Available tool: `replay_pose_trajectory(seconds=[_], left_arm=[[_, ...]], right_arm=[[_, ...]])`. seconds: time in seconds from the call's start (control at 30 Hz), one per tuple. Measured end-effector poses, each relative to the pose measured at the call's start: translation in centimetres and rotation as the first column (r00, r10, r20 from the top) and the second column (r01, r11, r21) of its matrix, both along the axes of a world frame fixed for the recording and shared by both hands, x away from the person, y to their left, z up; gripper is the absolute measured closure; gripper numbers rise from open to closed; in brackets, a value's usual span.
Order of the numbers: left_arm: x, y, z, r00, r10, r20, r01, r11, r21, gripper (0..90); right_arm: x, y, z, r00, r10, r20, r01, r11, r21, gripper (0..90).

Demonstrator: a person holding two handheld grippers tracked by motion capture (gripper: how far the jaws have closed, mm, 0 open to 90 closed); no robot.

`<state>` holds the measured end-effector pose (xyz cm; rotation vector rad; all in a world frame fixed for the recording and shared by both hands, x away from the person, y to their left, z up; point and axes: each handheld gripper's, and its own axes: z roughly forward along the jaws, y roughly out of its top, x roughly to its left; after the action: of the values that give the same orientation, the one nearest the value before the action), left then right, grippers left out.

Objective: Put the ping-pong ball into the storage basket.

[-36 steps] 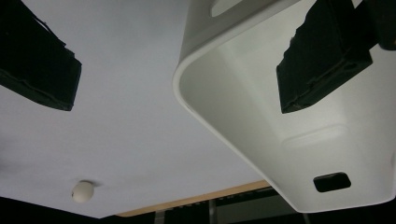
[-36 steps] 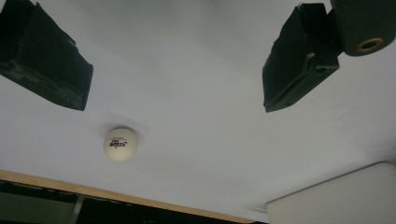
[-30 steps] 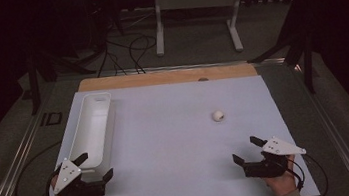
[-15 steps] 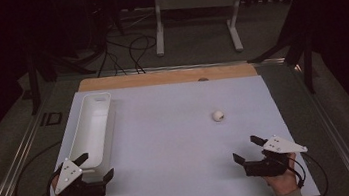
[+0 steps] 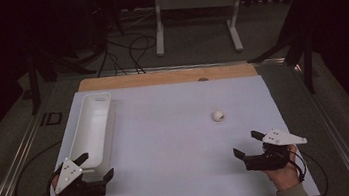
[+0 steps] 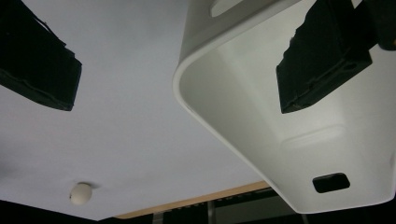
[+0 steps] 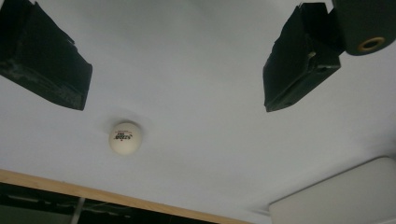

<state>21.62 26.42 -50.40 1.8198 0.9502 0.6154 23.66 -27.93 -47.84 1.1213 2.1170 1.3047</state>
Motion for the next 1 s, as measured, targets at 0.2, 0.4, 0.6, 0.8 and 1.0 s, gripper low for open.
replay_pose_trajectory(seconds=[0.2, 0.4, 0.6, 0.8, 1.0], left_arm=[[0.0, -0.1, 0.0, 1.0, -0.001, -0.002, 0.001, 1.0, 0.0, 0.6], [0.1, -0.1, -0.1, 1.0, -0.001, -0.002, 0.001, 1.0, -0.001, 0.5], [0.1, -0.1, -0.1, 1.0, -0.002, -0.001, 0.002, 1.0, 0.003, 0.5], [0.1, -0.1, -0.1, 1.0, -0.005, -0.002, 0.005, 1.0, 0.005, 0.6], [0.1, -0.1, -0.1, 1.0, -0.006, -0.002, 0.006, 1.0, 0.004, 0.6]], right_arm=[[0.5, 0.2, 0.4, 0.9997, -0.012, -0.021, 0.011, 0.9996, -0.027, 7.6], [1.0, 0.5, 1.0, 0.9994, -0.008, -0.033, 0.006, 0.999, -0.045, 7.6], [1.6, 0.5, 1.3, 0.9985, -0.008, -0.054, 0.006, 0.999, -0.044, 7.6], [2.0, 0.5, 1.7, 0.9974, -0.016, -0.071, 0.012, 0.9986, -0.051, 7.6], [2.6, 0.5, 2.2, 0.9959, -0.016, -0.089, 0.01, 0.9982, -0.059, 7.6]])
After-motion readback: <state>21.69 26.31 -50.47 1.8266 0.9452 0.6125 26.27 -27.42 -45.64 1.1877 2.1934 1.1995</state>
